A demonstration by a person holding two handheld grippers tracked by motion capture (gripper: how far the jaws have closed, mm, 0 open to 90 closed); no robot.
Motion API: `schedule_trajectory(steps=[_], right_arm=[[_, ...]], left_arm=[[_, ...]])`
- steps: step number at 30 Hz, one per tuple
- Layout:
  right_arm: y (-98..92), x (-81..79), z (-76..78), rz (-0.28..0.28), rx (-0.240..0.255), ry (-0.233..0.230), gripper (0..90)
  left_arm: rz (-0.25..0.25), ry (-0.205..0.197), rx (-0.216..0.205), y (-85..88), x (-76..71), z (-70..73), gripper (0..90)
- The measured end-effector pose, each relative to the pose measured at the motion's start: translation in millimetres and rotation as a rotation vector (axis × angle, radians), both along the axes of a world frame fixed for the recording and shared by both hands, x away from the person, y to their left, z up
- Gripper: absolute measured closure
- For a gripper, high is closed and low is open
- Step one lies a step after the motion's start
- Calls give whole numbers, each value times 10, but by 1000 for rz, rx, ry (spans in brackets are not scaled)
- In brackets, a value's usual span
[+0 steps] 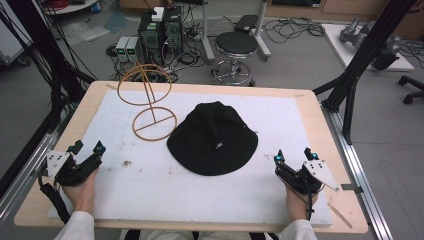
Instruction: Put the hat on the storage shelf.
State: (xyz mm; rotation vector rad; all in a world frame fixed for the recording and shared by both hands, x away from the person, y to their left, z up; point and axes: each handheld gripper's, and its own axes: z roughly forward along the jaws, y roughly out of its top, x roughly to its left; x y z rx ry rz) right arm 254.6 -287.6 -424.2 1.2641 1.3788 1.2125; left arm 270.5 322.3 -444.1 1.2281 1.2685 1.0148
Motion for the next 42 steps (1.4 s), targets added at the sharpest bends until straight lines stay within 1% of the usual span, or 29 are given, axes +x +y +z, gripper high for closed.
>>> schedule_trajectory(steps=[1, 2, 3, 4, 5, 6, 7, 8, 9, 10, 11, 12, 15, 17, 18, 19, 20, 21, 22, 24, 25, 27, 29, 30, 31, 34, 38, 39, 42], right_arm=[[-12, -2, 40, 6, -4, -2, 119], [-12, -2, 40, 6, -4, -2, 119], [-22, -8, 111, 20, -9, -4, 119], [-25, -11, 142, 26, -20, -13, 119], [-25, -11, 142, 26, -20, -13, 119], [-12, -13, 182, 39, -38, -21, 119], [1, -8, 198, 47, -42, -22, 119], [1, -8, 198, 47, -42, -22, 119], [31, 8, 215, 66, -55, -17, 119], [40, 14, 220, 73, -60, -14, 119], [40, 14, 220, 73, -60, -14, 119], [71, 28, 245, 91, -59, -11, 119], [98, 38, 314, 123, -24, -14, 119], [117, 50, 360, 146, -22, -17, 119], [134, 60, 390, 168, -24, -17, 119], [134, 60, 390, 168, -24, -17, 119], [171, 82, 433, 196, -29, -14, 119], [171, 82, 433, 196, -29, -14, 119], [208, 108, 471, 217, -40, -17, 119], [230, 120, 489, 227, -40, -17, 119], [271, 142, 521, 250, -44, -14, 118], [293, 151, 532, 261, -48, -13, 118], [358, 180, 554, 283, -61, -12, 118], [358, 180, 554, 283, -61, -12, 118], [399, 195, 572, 294, -56, -8, 119], [426, 215, 594, 301, -60, -11, 118], [493, 261, 678, 327, -54, -7, 119], [524, 282, 715, 341, -51, -8, 118], [561, 324, 751, 358, -43, -4, 118]], left_arm=[[0, 1, 1, 2, 0, 0, 297], [-1, 3, 1, 5, 2, 0, 297], [-1, 3, -3, 7, 5, -1, 297], [-1, 2, -4, 9, 7, -2, 297], [0, 3, -4, 11, 9, -4, 297], [1, 4, -5, 11, 10, -4, 297], [1, 4, -6, 11, 10, -5, 297], [1, 4, -6, 11, 10, -5, 297], [1, 5, -5, 10, 9, -4, 297], [0, 4, -4, 9, 9, -4, 297], [1, 4, -4, 9, 10, -3, 297], [1, 4, -4, 9, 11, -3, 297], [2, 4, -4, 14, 16, -2, 297], [4, 4, -4, 16, 17, -2, 297], [5, 4, -4, 16, 16, -2, 297], [4, 4, -4, 15, 15, -1, 297], [3, 4, -4, 14, 12, -2, 297], [3, 4, -5, 12, 11, -2, 297], [1, 4, -4, 9, 10, -2, 297], [0, 5, -2, 5, 10, -3, 297], [-1, 7, -1, 3, 10, -5, 297], [-1, 8, -5, 0, 10, -8, 297], [-3, 8, -25, 5, 12, -12, 298], [-2, 9, -29, 8, 12, -14, 298], [0, 11, -29, 12, 10, -14, 298], [3, 10, -31, 14, 11, -14, 298], [-1, 10, -28, 7, 19, -16, 298], [0, 10, -29, 3, 22, -16, 298], [-4, 13, -25, 1, 24, -16, 298]])
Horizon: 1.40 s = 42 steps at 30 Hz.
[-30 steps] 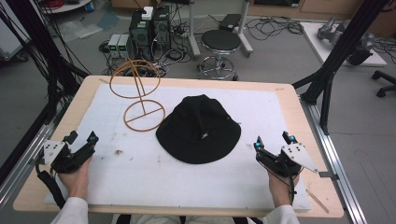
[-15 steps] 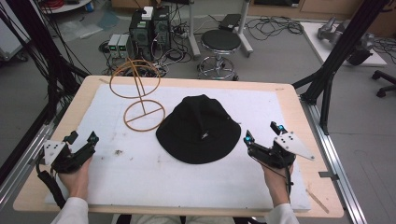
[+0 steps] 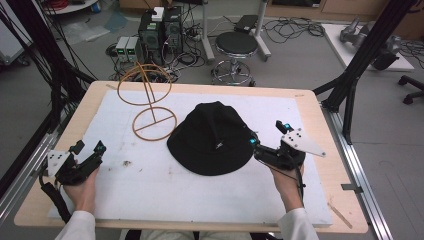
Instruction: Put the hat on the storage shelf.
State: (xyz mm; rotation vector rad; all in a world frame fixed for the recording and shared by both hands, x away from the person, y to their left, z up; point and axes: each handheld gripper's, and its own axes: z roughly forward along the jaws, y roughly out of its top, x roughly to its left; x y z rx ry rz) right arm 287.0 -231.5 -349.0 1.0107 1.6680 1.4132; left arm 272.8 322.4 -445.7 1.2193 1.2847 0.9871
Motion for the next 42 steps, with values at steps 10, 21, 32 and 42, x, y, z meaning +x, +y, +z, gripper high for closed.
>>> schedule_trajectory(steps=[10, 21, 32, 42], right_arm=[[218, 134, 58, 46, -29, 39, 119], [581, 323, 56, 98, -88, 78, 118], [890, 558, -112, 110, -83, 130, 119], [1086, 677, -273, 118, -112, 177, 118]], left_arm=[[-3, 1, 0, -4, 10, 0, 298], [-14, -1, -5, -14, 28, -1, 298], [-15, -1, -4, -7, 32, 0, 298], [-10, 0, -9, 10, 25, 0, 298]])
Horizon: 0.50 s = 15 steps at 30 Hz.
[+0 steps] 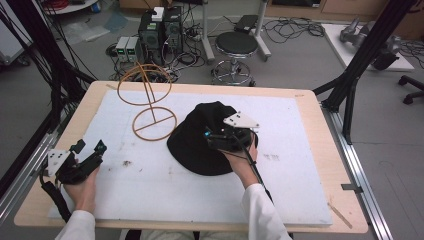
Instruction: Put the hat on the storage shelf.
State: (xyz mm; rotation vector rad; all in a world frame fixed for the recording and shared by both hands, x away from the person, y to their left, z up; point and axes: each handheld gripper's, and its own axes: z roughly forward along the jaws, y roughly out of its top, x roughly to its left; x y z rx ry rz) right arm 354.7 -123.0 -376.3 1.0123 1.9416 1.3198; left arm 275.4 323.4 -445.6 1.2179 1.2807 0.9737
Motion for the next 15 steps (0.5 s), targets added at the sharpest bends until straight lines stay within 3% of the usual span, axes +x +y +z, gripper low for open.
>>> schedule_trajectory(steps=[10, 15], right_arm=[[114, 73, -132, -12, 32, 29, 119], [160, 76, -167, -23, 7, 20, 119]], left_arm=[[-9, 1, 4, -1, 1, -3, 297], [-7, 1, 1, 4, -3, -4, 297]])
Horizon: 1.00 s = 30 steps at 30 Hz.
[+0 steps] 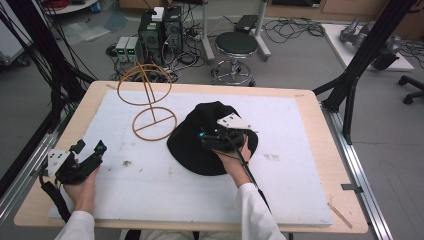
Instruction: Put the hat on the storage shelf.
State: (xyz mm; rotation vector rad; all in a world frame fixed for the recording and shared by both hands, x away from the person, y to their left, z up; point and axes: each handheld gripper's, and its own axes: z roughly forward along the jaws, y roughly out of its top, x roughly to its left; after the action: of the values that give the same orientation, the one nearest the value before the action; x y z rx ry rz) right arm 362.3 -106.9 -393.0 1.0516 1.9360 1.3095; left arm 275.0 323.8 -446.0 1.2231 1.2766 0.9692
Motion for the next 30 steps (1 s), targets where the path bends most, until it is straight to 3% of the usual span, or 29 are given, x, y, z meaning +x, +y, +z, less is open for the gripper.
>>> schedule_trajectory(steps=[5, 8, 13, 16, 17, 18, 21, 22, 23, 24, 26, 30], right_arm=[[47, -16, -24, -32, -29, -14, 122], [80, -21, -45, -50, -72, -28, 137], [92, -26, -53, -64, -80, -29, 165], [93, -39, -52, -84, -108, -28, 290], [95, -45, -61, -67, -110, 12, 418], [95, -45, -61, -67, -110, 12, 418], [98, -40, -86, -86, -95, 44, 569], [98, -40, -86, -86, -95, 44, 569], [73, -29, -76, -87, -57, 55, 652], [73, -29, -76, -87, -57, 55, 652], [66, -39, -62, -104, -34, 54, 765], [108, -68, -69, -129, -44, 52, 856]], left_arm=[[-6, -1, -3, -4, 0, 1, 297], [-6, -3, -4, -7, 1, 2, 297], [-4, -3, -6, 0, 1, 2, 297], [-3, -3, -7, 1, 2, 0, 298], [-3, -3, -8, 1, 2, 0, 297], [-3, -3, -8, 1, 3, -1, 297], [-4, -3, -8, 3, 1, -1, 298], [-4, -3, -9, 3, 1, -2, 298], [-3, -2, -9, 5, 2, -3, 298], [-3, -2, -9, 5, 2, -3, 298], [-3, 0, -13, 6, 3, -4, 298], [-6, -1, -16, 6, 2, -5, 298]])
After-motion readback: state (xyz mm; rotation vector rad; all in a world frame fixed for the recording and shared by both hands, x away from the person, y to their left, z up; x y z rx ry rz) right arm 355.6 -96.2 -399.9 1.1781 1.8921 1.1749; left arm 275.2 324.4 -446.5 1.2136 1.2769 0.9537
